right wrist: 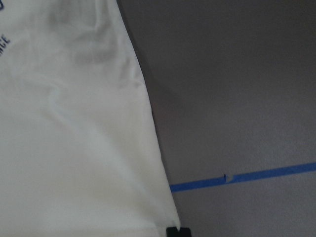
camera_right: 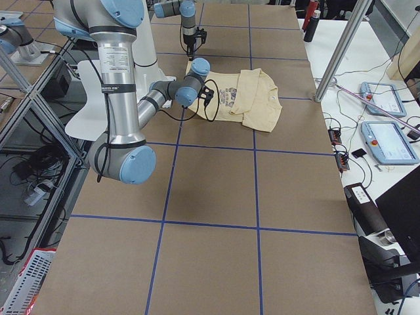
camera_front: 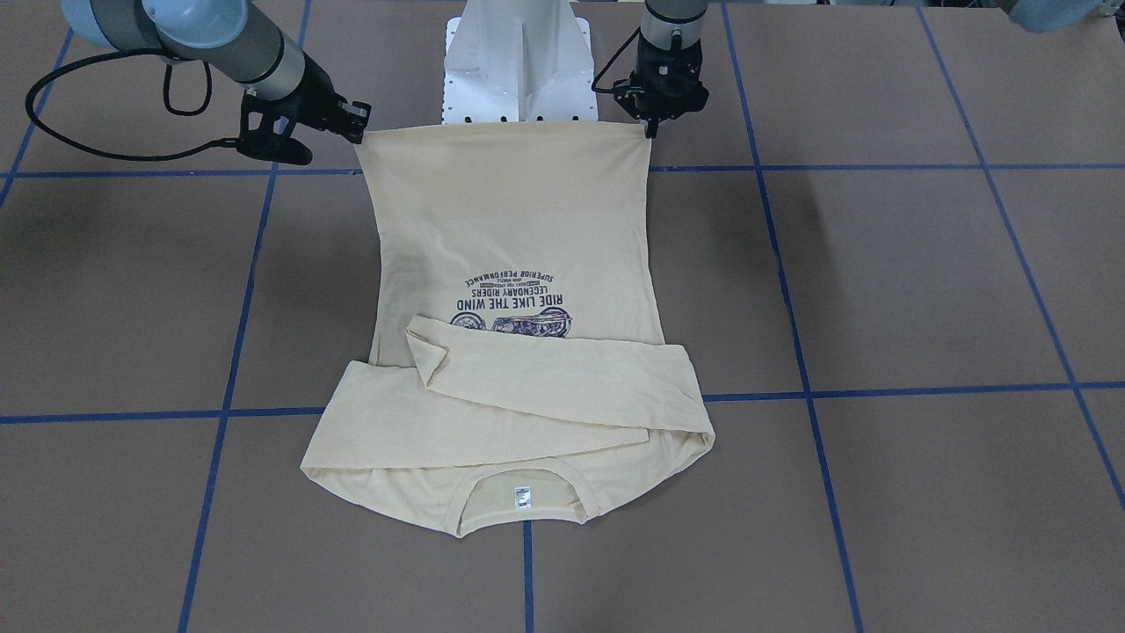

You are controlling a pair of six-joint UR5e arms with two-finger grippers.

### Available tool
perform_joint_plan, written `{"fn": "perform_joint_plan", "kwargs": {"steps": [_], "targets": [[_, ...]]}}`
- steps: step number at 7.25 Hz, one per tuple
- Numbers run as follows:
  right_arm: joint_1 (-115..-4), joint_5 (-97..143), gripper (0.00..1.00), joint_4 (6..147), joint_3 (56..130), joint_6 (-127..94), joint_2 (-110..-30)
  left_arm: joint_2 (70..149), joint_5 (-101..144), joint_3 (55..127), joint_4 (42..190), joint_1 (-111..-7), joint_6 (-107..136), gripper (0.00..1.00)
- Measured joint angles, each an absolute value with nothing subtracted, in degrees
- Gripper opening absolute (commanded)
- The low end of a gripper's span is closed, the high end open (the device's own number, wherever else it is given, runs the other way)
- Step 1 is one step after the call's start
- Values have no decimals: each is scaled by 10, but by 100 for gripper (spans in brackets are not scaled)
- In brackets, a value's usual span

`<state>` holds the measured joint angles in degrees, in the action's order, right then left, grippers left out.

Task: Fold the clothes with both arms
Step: 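Lift the hem with both grippers and carry it over toward the collar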

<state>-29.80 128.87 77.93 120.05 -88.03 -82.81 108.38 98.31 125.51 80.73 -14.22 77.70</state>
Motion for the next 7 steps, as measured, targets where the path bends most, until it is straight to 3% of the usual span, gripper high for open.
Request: {"fn": "perform_joint_plan", "kwargs": {"steps": [4, 7], "targets": [[-388, 1263, 0, 779, 1134, -871, -730, 1134, 1040, 1232, 809, -316, 645, 0], [-471, 1261, 0, 780, 1101, -849, -692, 1192, 1079, 1142, 844, -426, 579, 0]]}}
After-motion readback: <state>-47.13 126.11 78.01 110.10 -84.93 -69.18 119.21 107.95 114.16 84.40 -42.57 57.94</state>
